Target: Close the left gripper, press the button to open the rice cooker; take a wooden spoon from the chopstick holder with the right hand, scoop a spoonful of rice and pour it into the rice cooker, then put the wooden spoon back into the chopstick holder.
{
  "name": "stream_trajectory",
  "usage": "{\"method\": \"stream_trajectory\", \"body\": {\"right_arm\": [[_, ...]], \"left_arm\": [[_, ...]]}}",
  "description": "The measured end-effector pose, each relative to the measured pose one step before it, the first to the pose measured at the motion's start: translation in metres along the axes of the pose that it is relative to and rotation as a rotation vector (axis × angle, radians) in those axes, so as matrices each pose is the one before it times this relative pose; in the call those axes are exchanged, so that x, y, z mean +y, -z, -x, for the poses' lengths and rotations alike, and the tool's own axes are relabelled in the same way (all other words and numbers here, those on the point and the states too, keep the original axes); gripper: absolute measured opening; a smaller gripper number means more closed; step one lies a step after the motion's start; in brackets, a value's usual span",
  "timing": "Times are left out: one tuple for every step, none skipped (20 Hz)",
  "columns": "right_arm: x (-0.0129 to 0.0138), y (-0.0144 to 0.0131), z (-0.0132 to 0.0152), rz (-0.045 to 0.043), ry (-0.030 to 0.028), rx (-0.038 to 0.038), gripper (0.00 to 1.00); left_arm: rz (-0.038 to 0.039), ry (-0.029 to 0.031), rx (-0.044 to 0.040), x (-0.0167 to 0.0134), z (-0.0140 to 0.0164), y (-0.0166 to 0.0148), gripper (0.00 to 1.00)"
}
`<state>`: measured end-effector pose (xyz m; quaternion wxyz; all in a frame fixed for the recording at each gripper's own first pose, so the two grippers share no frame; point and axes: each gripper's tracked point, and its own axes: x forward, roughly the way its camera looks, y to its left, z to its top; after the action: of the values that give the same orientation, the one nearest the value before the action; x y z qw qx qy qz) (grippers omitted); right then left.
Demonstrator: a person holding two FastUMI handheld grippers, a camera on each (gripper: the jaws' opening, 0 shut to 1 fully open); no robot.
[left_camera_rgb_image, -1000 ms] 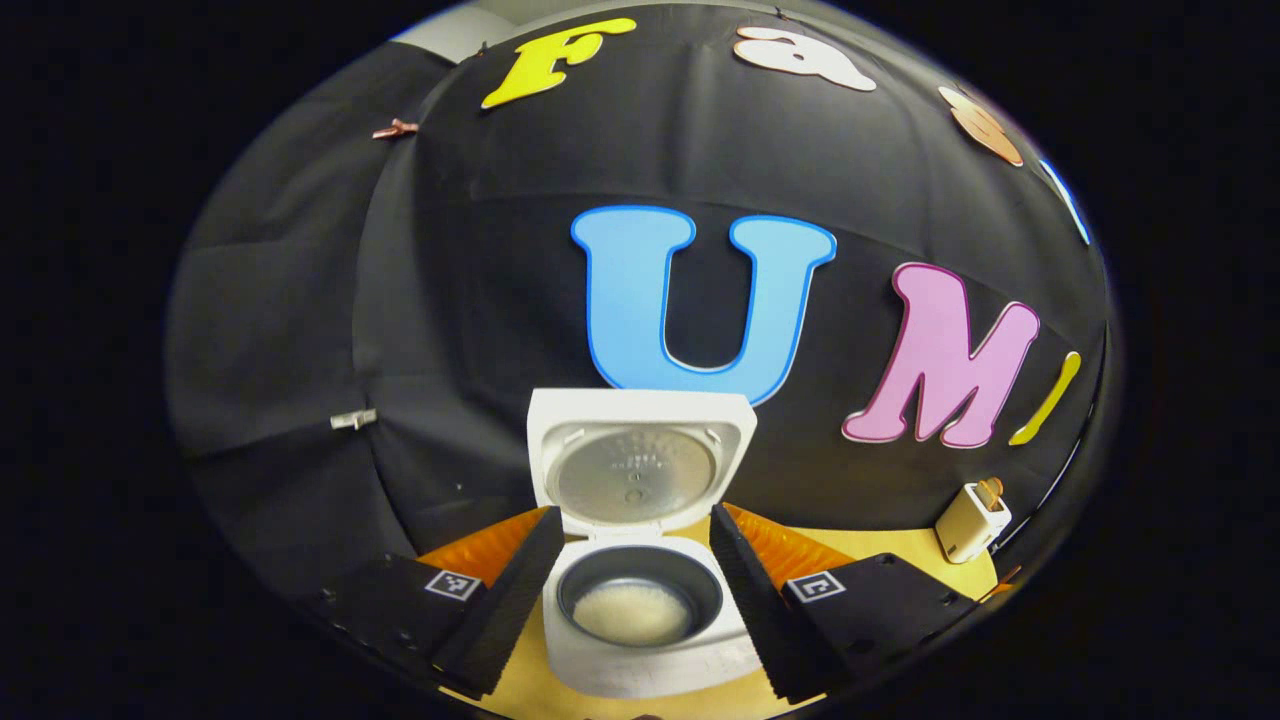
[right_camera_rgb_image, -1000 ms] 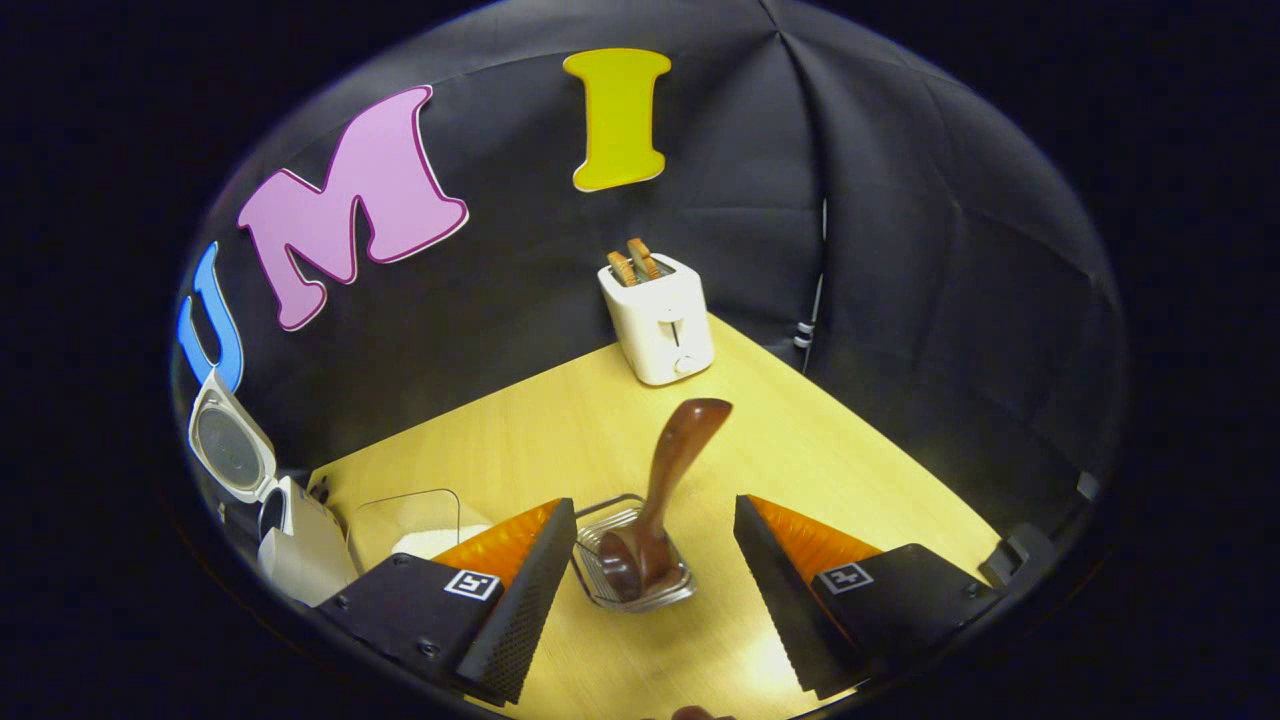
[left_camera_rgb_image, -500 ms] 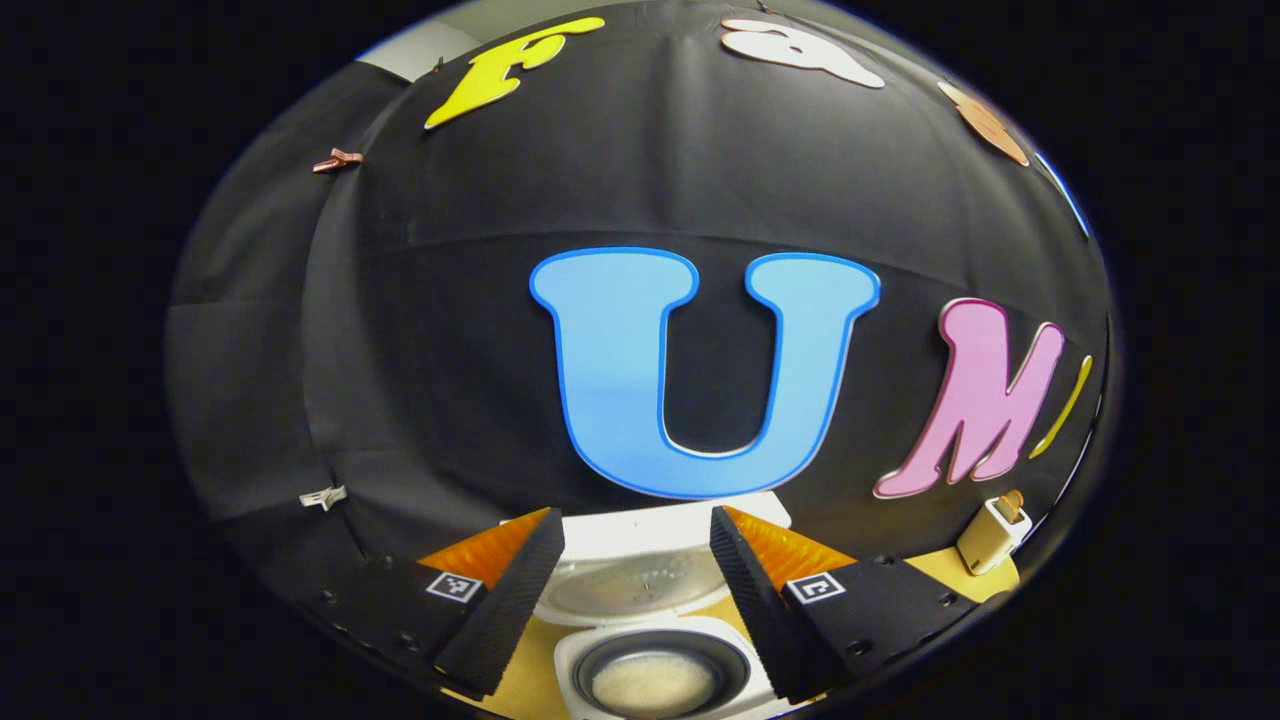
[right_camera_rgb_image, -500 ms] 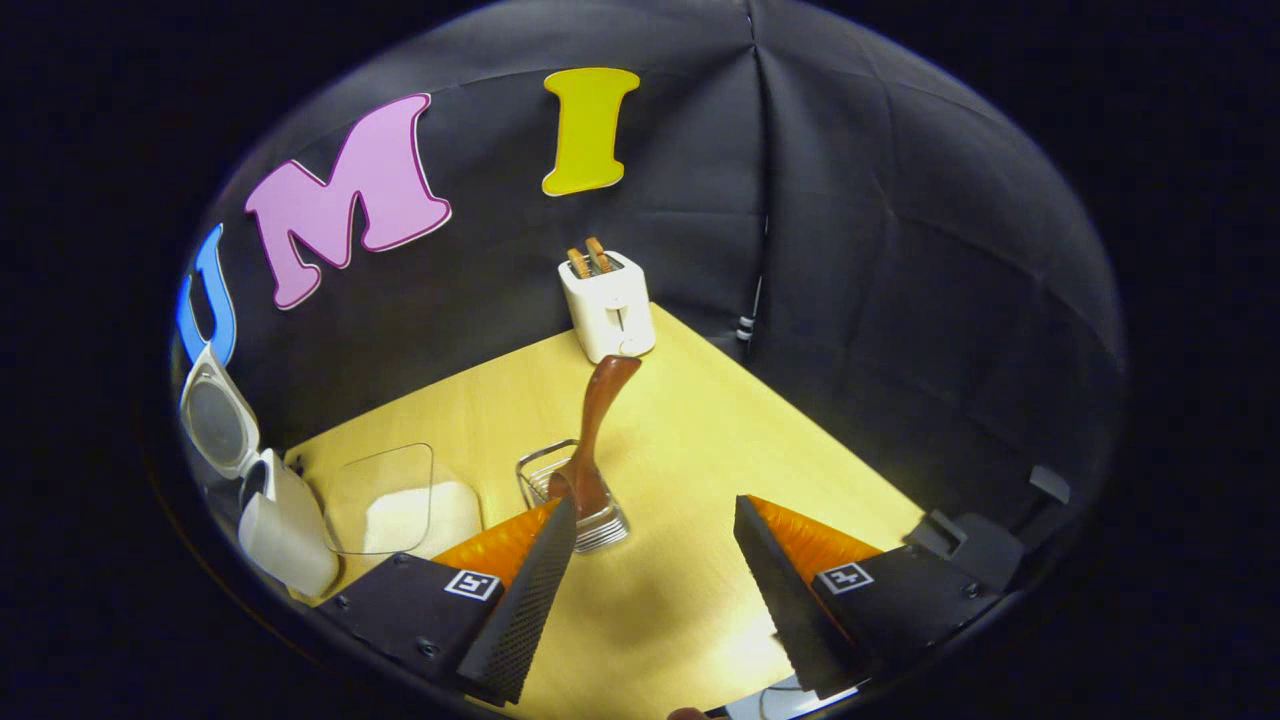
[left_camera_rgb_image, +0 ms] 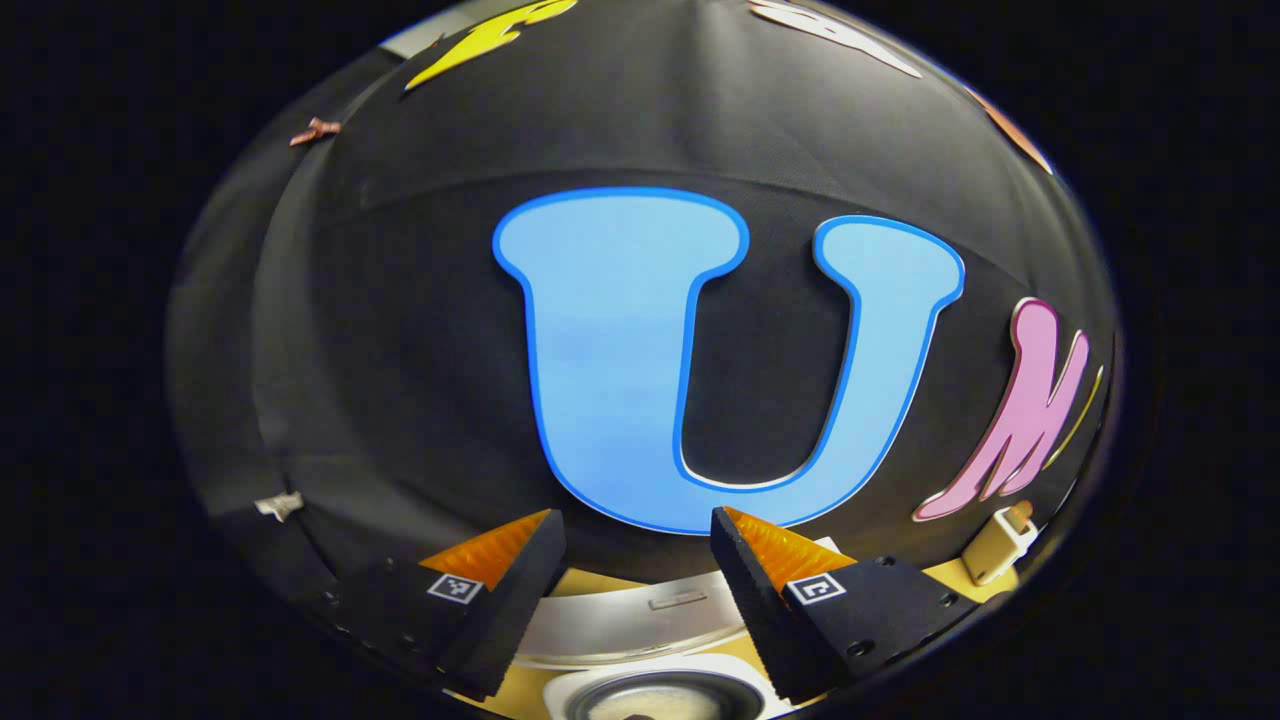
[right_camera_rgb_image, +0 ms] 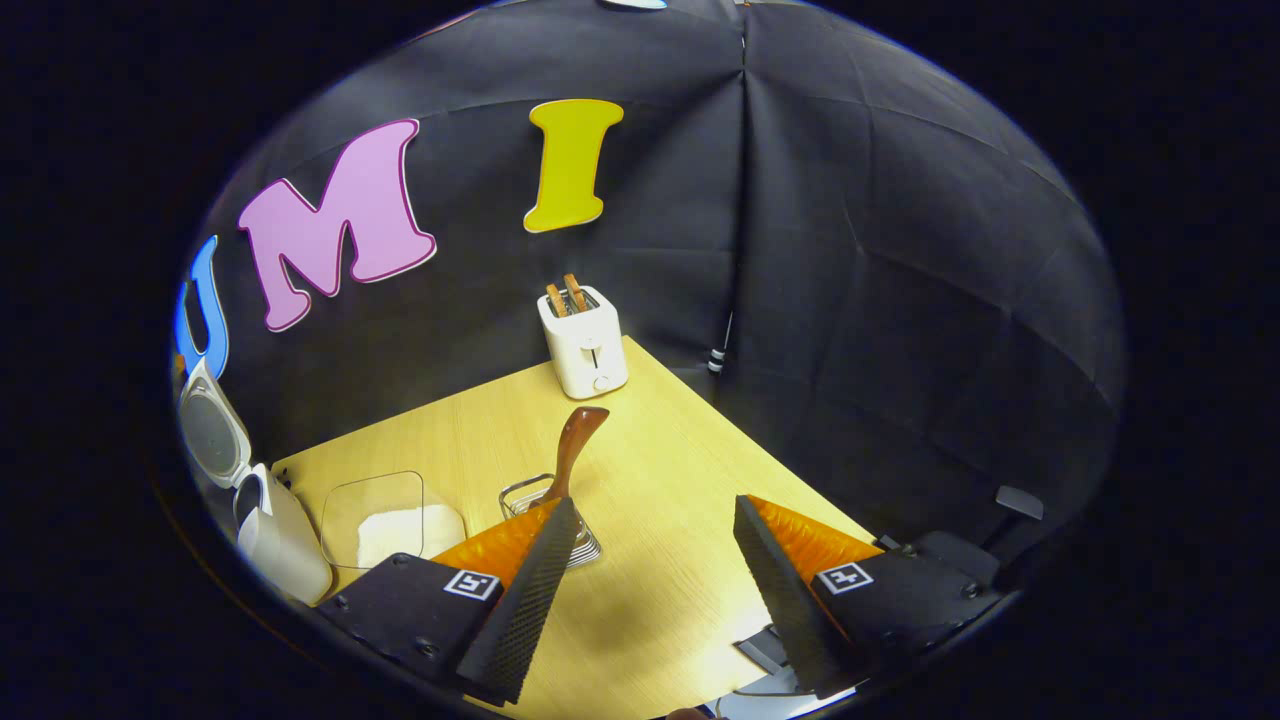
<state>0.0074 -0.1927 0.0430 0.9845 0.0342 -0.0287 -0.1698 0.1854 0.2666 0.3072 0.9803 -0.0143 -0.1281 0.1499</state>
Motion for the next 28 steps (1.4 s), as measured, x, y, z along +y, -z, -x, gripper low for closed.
{"method": "stream_trajectory", "body": {"right_arm": [[0.00282, 0.00010, 0.00241, -0.01304, -0.00178, -0.00176, 0.99], [0.00352, 0.00302, 0.00140, -0.01421, -0.00475, 0.00332, 0.99], [0.00306, 0.00473, 0.00088, -0.01004, -0.00436, 0.00784, 0.98], [0.00311, 0.00562, -0.00025, -0.00402, -0.00477, 0.00957, 0.98], [0.00207, 0.00504, 0.00048, -0.00047, -0.00387, 0.00800, 0.99], [0.00300, 0.00420, 0.00013, -0.00127, -0.00276, 0.00748, 0.99], [0.00312, 0.00362, -0.00095, -0.00372, -0.00504, 0.00564, 0.99], [0.00425, 0.00319, -0.00043, -0.00517, -0.00680, 0.00546, 0.99], [0.00361, 0.00410, -0.00115, -0.00241, -0.00737, 0.00754, 0.99], [0.00265, 0.00380, -0.00125, -0.00024, -0.00494, 0.00573, 0.99], [0.00107, 0.00369, -0.00526, 0.00145, -0.00465, 0.00455, 0.99], [0.00154, 0.00331, -0.00296, 0.00027, -0.00425, 0.00660, 0.99], [0.00160, 0.00473, -0.00169, -0.00131, -0.00649, 0.00837, 0.99], [0.00115, 0.00441, -0.00166, -0.00366, -0.00621, 0.00821, 0.99], [0.00170, 0.00496, -0.00149, -0.00559, -0.00885, 0.00967, 0.99], [0.00249, 0.00481, -0.00235, -0.00436, -0.00828, 0.01081, 0.99], [0.00099, 0.00350, -0.00214, 0.00586, -0.01048, 0.00574, 0.99], [0.00317, 0.00335, -0.00190, 0.01366, -0.01551, 0.00968, 0.99], [0.00615, 0.00398, 0.00063, 0.01868, -0.02223, 0.00952, 0.99], [0.00548, 0.00342, -0.00086, 0.02182, -0.02283, 0.01169, 0.99], [0.00458, 0.00436, -0.00285, 0.02323, -0.02222, 0.01432, 0.99], [0.00512, 0.00458, -0.00062, 0.02022, -0.02220, 0.01619, 0.99], [0.00456, 0.00259, -0.00284, 0.01490, -0.01933, 0.01436, 0.99], [0.00403, 0.00248, -0.00092, 0.01097, -0.01592, 0.01185, 0.99], [0.00380, 0.00209, -0.00061, 0.00945, -0.01351, 0.01089, 0.99], [0.00307, 0.00090, -0.00058, 0.00966, -0.01143, 0.00782, 0.99], [0.00235, 0.00131, 0.00003, 0.00984, -0.00803, 0.00694, 0.99], [0.00173, 0.00056, -0.00144, 0.00969, -0.00956, 0.00745, 0.99]], "left_arm": [[0.00549, -0.00848, 0.00386, 0.00178, -0.00631, 0.00300, 0.94], [-0.01042, -0.00733, 0.01128, 0.00257, -0.00718, 0.00363, 0.94], [-0.01246, -0.00336, 0.02231, 0.00013, -0.00316, 0.00647, 0.94], [-0.00338, 0.00794, 0.02631, -0.00272, -0.00235, 0.00781, 0.94], [-0.00444, -0.00789, 0.01949, -0.00177, -0.00122, 0.00391, 0.94], [-0.01276, -0.00887, 0.00686, 0.00005, -0.00182, 0.00121, 0.95], [-0.00252, 0.00313, 0.00273, -0.00333, -0.00069, 0.00080, 0.96], [-0.00552, -0.00340, 0.01084, -0.00223, 0.00255, 0.00155, 0.96], [-0.00372, 0.00189, 0.00647, -0.00115, 0.00071, 0.00090, 0.97], [-0.00106, 0.00095, 0.01125, -0.00102, 0.00230, 0.00213, 0.97], [0.00888, 0.00594, 0.01736, -0.00289, 0.00441, 0.00328, 0.97], [0.01445, 0.00227, 0.02034, -0.00280, 0.00548, 0.00325, 0.97], [0.01201, 0.00497, 0.02856, -0.00333, 0.00655, 0.00652, 0.97], [0.00791, 0.00132, 0.02658, -0.00282, 0.00781, 0.00602, 0.98], [0.00874, 0.00472, 0.03220, -0.00406, 0.00853, 0.00980, 0.98], [0.00936, 0.00567, 0.02261, -0.00408, 0.00842, 0.00901, 0.98], [0.01082, 0.01110, 0.02412, -0.00324, 0.00791, 0.01085, 0.98], [0.01595, 0.01087, 0.02811, -0.00441, 0.00826, 0.01426, 0.98], [0.01520, -0.00285, 0.02553, -0.00224, 0.00709, 0.01645, 0.98], [0.00634, -0.00251, 0.01014, -0.00174, 0.00458, 0.01502, 0.98], [0.00153, -0.00298, 0.00824, -0.00270, 0.00409, 0.01549, 0.98], [0.00546, -0.00188, 0.01789, -0.00200, 0.00436, 0.01790, 0.98], [0.00291, -0.00709, 0.02799, -0.00233, 0.00335, 0.02035, 0.98], [-0.01412, -0.01326, 0.01130, 0.00000, 0.00167, 0.01637, 0.98], [-0.02181, -0.01438, 0.00653, 0.00105, -0.00097, 0.01521, 0.98], [-0.02166, -0.01527, 0.00603, -0.00163, -0.00044, 0.01431, 0.98], [-0.01397, -0.01558, 0.01098, -0.00177, -0.00302, 0.01374, 0.98], [-0.00035, -0.01500, 0.00427, -0.00115, -0.00243, 0.01180, 0.98]]}}
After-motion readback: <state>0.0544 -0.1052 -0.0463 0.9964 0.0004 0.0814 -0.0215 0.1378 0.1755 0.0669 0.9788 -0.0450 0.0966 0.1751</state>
